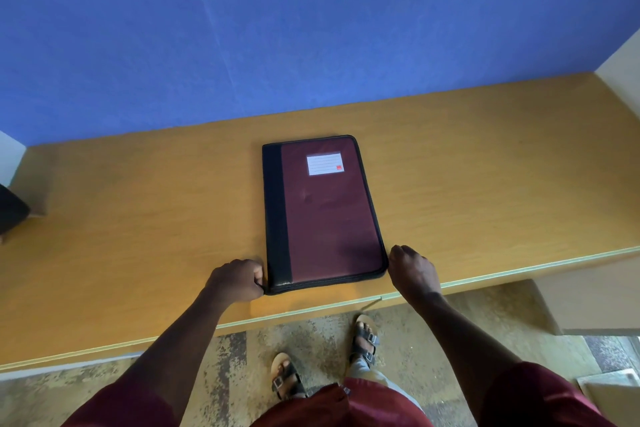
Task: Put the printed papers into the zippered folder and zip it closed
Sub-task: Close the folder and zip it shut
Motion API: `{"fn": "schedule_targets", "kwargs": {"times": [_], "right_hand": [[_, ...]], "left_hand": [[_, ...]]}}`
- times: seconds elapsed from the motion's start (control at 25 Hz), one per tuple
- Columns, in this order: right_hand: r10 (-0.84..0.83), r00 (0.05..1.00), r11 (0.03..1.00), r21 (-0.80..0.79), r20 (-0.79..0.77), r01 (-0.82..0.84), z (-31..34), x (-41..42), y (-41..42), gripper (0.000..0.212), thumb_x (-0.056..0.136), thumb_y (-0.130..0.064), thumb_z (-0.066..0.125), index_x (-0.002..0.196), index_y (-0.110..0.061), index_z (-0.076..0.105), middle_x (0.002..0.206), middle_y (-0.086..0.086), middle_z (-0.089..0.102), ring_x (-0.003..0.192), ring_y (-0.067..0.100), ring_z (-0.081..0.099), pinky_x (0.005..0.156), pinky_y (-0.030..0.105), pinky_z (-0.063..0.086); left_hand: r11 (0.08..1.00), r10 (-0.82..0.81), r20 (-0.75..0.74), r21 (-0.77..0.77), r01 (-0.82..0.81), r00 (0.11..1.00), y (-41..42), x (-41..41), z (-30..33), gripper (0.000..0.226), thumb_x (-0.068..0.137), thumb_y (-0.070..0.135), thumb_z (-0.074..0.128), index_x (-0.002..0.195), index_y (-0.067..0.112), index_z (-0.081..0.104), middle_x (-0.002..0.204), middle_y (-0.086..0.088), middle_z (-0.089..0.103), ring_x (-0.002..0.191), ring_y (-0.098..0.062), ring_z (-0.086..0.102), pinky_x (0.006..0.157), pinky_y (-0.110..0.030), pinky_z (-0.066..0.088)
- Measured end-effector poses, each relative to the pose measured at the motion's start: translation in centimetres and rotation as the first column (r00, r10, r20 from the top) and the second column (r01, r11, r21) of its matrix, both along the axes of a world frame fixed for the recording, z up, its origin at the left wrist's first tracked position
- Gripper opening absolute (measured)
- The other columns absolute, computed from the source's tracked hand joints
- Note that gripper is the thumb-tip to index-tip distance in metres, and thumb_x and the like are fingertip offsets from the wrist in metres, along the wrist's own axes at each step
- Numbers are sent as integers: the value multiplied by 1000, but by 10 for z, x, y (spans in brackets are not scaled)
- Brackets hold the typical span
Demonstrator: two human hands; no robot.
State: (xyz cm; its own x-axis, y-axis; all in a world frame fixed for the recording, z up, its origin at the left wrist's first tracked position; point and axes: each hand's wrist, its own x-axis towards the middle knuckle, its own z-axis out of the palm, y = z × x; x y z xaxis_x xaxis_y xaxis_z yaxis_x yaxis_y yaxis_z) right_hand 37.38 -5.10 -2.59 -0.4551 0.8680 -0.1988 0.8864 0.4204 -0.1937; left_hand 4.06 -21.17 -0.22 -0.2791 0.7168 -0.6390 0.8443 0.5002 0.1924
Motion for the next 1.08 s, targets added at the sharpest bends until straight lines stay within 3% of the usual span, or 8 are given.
{"fn": "schedule_targets", "kwargs": {"times": [0.2, 0.36, 0.52, 0.72, 0.92, 1.08], "right_hand": [[92, 996, 995, -42, 6, -92, -4, -1, 24, 11, 96, -20, 44, 95, -15, 54, 93, 6, 63, 73, 35, 66, 57, 37, 46], [136, 991, 989, -55, -12, -137, -6, -8, 45, 13, 97, -24, 43, 98, -15, 53, 98, 8, 62, 79, 40, 66, 58, 38, 44], [178, 984, 983, -48, -24, -179, -5, -18, 64, 17, 99, -27, 41, 99, -15, 53, 99, 8, 62, 80, 39, 66, 59, 38, 43], [209, 977, 974, -80, -38, -212, 1, -29, 85, 18, 101, -29, 40, 100, -16, 53, 98, 6, 62, 81, 34, 66, 65, 41, 54], [232, 973, 967, -110, -6, -231, 2, -39, 102, 16, 100, -26, 40, 99, -18, 54, 98, 5, 63, 82, 34, 67, 69, 43, 57], [231, 973, 966, -121, -1, -230, 2, -48, 114, 12, 99, -23, 43, 100, -19, 54, 99, 3, 63, 82, 31, 69, 71, 42, 58]], "left_hand": [[953, 250, 135, 142, -269, 959, 16, -5, -6, 10, 89, 42, 62, 88, 32, 61, 90, 10, 67, 81, -10, 64, 72, -31, 52], [889, 326, 179, 277, -366, 928, 38, 1, -6, 47, 88, 49, 66, 123, 19, 57, 103, 5, 63, 90, -11, 61, 69, -28, 46], [887, 346, 133, 275, -370, 929, 59, 4, -7, 80, 89, 47, 67, 153, 14, 30, 143, -11, 43, 130, -28, 48, 101, -40, 46], [889, 373, 97, 248, -386, 923, 67, 9, -7, 88, 90, 47, 65, 158, 15, 18, 157, -11, 26, 142, -35, 28, 112, -47, 35], [879, 395, 123, 238, -413, 910, 70, 20, -5, 91, 92, 44, 65, 158, 12, 12, 162, -9, 21, 146, -31, 28, 114, -46, 36], [862, 417, 166, 238, -447, 893, 72, 22, -5, 87, 92, 44, 64, 157, 14, 14, 159, -10, 29, 142, -30, 37, 109, -48, 42]]}}
